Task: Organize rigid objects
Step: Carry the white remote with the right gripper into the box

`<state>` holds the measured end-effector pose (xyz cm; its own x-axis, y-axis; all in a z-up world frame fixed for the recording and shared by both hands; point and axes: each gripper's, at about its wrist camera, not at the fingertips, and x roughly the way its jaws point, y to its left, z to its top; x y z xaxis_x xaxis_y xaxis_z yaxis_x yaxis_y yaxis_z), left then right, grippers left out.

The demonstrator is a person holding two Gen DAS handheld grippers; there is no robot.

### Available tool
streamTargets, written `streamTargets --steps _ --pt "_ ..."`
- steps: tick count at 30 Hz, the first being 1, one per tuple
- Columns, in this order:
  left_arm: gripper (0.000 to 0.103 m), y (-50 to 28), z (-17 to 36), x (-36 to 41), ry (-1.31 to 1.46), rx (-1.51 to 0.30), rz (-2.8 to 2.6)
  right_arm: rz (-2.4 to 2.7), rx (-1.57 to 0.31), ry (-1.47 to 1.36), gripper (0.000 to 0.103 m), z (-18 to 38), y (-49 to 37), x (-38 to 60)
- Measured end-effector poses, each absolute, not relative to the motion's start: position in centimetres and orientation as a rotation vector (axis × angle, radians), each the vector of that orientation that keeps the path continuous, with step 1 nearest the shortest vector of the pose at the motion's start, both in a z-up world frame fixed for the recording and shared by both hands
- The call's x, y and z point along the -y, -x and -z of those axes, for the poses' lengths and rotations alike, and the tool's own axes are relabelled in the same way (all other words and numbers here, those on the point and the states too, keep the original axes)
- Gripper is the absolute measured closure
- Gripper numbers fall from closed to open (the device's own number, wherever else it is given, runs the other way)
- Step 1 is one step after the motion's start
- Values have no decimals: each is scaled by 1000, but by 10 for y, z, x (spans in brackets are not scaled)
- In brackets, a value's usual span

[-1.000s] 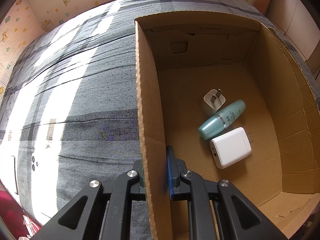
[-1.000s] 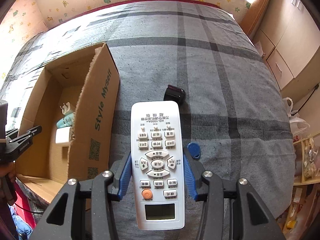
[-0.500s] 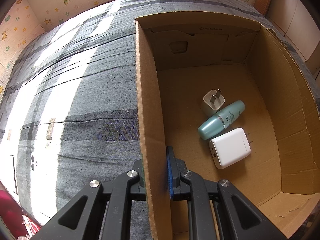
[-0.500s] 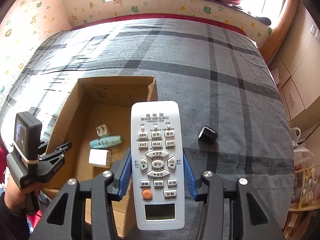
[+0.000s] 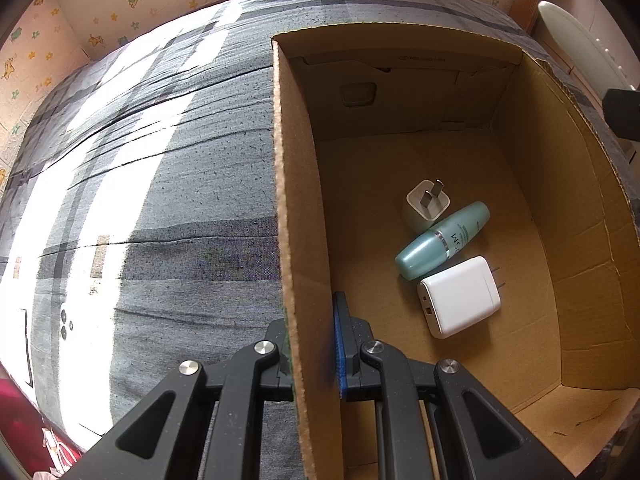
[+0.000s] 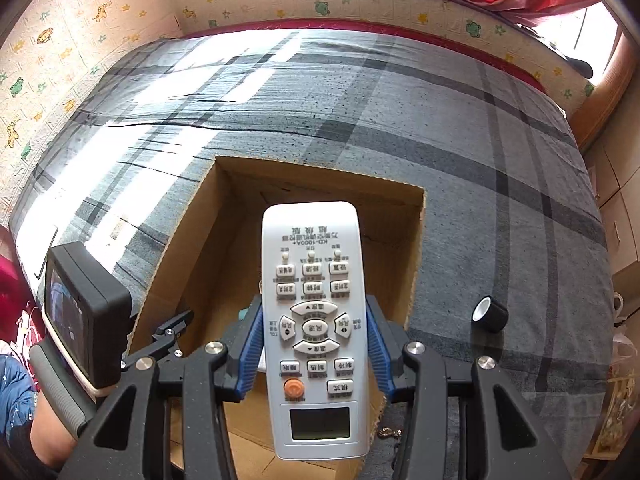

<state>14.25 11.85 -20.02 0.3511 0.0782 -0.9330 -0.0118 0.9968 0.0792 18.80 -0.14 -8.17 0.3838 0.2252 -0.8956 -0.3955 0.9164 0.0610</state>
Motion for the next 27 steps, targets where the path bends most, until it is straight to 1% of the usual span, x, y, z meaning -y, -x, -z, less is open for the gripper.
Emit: streamTargets --steps 14,27 --pt "90 -142 202 -117 -69 -1210 -61 -384 -1203 209 53 138 -229 -46" --pt "90 -144 202 -117 -68 -1216 -63 -343 -1282 213 53 185 -245 -52"
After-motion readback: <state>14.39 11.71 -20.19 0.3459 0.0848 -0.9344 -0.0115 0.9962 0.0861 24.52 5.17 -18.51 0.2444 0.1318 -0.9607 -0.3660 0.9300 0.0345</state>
